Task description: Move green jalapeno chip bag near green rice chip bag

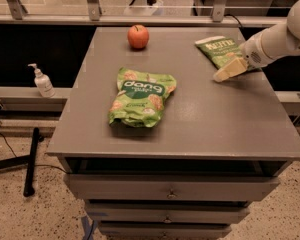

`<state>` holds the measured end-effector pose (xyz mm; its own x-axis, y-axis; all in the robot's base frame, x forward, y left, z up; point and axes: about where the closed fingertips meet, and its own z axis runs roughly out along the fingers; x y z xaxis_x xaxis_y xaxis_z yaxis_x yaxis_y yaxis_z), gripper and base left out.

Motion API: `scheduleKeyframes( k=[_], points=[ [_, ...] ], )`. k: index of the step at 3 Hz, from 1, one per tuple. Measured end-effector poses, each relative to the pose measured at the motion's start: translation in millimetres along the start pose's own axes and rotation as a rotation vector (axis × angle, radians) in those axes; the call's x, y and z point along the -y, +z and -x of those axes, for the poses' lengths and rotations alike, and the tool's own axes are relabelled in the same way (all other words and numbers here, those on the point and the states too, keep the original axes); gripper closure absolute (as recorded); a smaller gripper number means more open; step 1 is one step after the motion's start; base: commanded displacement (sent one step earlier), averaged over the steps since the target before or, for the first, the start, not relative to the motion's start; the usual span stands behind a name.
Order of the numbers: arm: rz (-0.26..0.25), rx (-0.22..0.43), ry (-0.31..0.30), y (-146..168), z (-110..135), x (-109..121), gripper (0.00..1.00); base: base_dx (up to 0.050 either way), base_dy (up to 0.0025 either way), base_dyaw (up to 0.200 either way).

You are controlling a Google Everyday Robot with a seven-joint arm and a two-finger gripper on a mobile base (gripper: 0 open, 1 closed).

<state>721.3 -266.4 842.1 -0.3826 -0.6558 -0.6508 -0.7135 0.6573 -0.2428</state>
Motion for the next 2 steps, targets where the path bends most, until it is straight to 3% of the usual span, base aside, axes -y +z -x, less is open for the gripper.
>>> scheduleKeyframes(
  k=[2],
  points=[
    [0.018,0.038,0.034,4.4,7.4,3.1,0.63,0.000,0.00000,0.000]
  ],
)
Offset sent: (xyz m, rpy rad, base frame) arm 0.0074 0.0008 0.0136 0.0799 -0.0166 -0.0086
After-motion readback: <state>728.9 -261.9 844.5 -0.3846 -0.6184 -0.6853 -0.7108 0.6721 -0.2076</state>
